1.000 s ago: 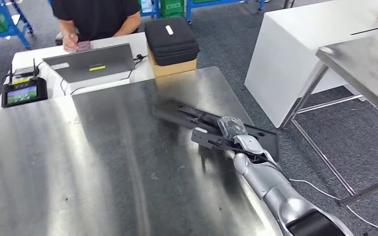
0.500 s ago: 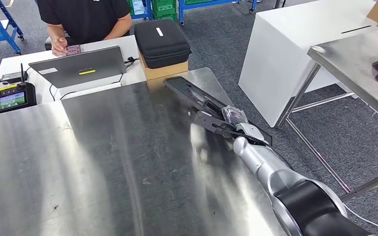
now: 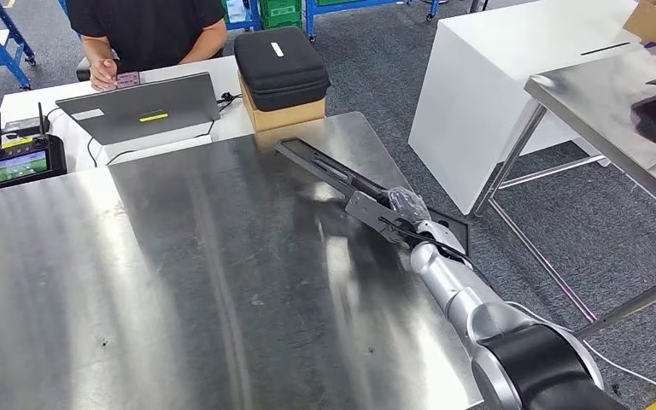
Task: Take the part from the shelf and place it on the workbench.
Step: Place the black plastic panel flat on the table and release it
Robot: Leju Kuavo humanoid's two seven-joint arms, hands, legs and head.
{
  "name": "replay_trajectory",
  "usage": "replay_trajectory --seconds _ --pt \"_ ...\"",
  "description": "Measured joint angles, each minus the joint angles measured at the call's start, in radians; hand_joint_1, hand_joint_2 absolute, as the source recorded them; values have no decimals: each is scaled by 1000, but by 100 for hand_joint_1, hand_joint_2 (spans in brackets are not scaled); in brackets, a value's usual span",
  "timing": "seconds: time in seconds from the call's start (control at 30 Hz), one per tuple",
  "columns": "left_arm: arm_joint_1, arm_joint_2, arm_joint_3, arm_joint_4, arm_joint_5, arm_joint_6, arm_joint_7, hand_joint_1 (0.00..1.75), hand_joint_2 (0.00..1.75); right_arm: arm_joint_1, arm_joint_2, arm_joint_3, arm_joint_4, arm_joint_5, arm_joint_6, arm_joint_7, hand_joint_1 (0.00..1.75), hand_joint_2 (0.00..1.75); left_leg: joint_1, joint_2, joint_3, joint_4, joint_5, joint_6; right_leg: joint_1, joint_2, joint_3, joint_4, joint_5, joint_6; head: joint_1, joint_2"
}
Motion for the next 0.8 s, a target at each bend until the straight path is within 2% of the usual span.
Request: replay_trajectory --seconds 0.03,0.07,0.1,0.13,0.17,0.2,0.23,0.27,0.33,0.37,0.4,0.43,0.47,0.5,0.53,0.57,0.6,0.67,0.73,0.77,0.8 --pt "-2 1 4 0 3 1 2 0 175 -7 7 0 0 3 0 0 175 175 -1 0 -11 32 8 -12 -6 -1 18 -23 5 0 1 0" --pt "-4 2 8 0 7 2 3 0 175 -14 16 0 0 7 0 0 175 175 0 0 -17 61 16 -22 -10 -1 23 -21 2 -7 0 0" --pt "-5 2 12 0 11 3 3 0 175 -19 24 0 0 11 1 1 175 175 1 5 -18 81 25 -32 -6 -1 17 -3 3 -16 -2 0" --pt "-7 2 15 0 14 4 4 0 175 -29 31 -1 0 13 3 2 175 175 7 14 -15 93 36 -39 -9 5 11 1 -6 -30 -6 -1" --pt "-11 3 17 -1 17 4 3 0 175 -43 44 -1 -2 15 6 6 175 175 12 21 -17 95 47 -46 -10 9 12 9 -5 -39 -9 -1" --pt "-16 4 19 -3 19 4 4 0 175 -63 58 -2 -8 16 11 10 175 175 15 25 -30 101 54 -53 -11 16 5 14 4 -45 -13 -1" --pt "-22 6 20 -5 19 4 4 0 175 -85 76 -2 -15 17 16 13 175 175 18 25 -58 121 54 -60 -18 25 -7 17 15 -49 -16 0" --pt "-26 7 22 -6 20 4 3 0 175 -99 93 -2 -21 18 20 16 175 175 18 21 -93 154 44 -68 -17 34 -21 19 24 -52 -19 0" --pt "-26 9 26 -7 20 6 3 0 175 -95 109 -1 -24 22 23 16 175 175 16 13 -172 243 20 -70 -12 44 -34 20 31 -53 -24 0" --pt "-22 9 29 -7 20 7 3 0 175 -83 108 -1 -23 24 22 16 175 175 14 8 -197 271 28 -64 -8 46 -33 19 30 -53 -25 0" --pt "-18 9 30 -7 20 7 4 0 175 -70 104 -1 -21 26 21 15 175 175 10 4 -206 275 60 -54 -2 46 -28 19 25 -53 -24 0" --pt "-11 8 32 -7 21 7 4 0 175 -60 100 -1 -19 28 21 14 175 175 7 0 -198 250 107 -43 1 46 -18 18 17 -55 -24 0" --pt "-5 7 34 -6 21 6 4 0 175 -55 98 -1 -15 31 21 13 175 175 3 -2 -174 197 155 -34 6 47 -8 16 9 -57 -24 0" --pt "-1 5 36 -5 21 6 4 0 175 -51 96 -2 -12 37 22 13 175 175 -2 -3 -141 145 173 -35 15 48 -1 13 0 -58 -24 0" --pt "0 3 38 -4 21 6 4 0 175 -51 94 -1 -9 45 24 16 175 175 -5 -5 -112 102 168 -42 22 48 3 7 -7 -60 -22 0" --pt "-1 0 39 -3 20 7 5 0 175 -51 93 0 -8 53 25 21 175 175 -6 -7 -91 72 150 -49 30 46 7 -1 -13 -61 -18 0" --pt "-3 -3 40 -2 20 8 6 0 175 -51 91 0 -7 60 27 27 175 175 -7 -10 -77 65 123 -54 37 43 11 -12 -16 -63 -15 0" --pt "-2 -8 42 -1 20 11 9 0 175 -46 87 1 -3 64 31 34 175 175 -7 -16 -57 50 92 -49 37 36 40 -46 -14 -65 -8 0" --pt "7 -12 45 0 20 20 17 0 175 -39 87 1 1 65 34 32 175 175 -9 -19 -25 26 63 -42 37 33 79 -96 4 -59 -8 0" --pt "13 -14 47 1 20 26 23 0 175 -39 87 1 1 65 36 32 175 175 -10 -20 -10 9 70 -36 37 33 96 -120 14 -55 -8 0" --pt "18 -15 49 1 21 30 28 0 175 -42 88 1 1 64 37 31 175 175 -11 -21 2 -10 100 -30 38 34 108 -139 22 -53 -9 0"
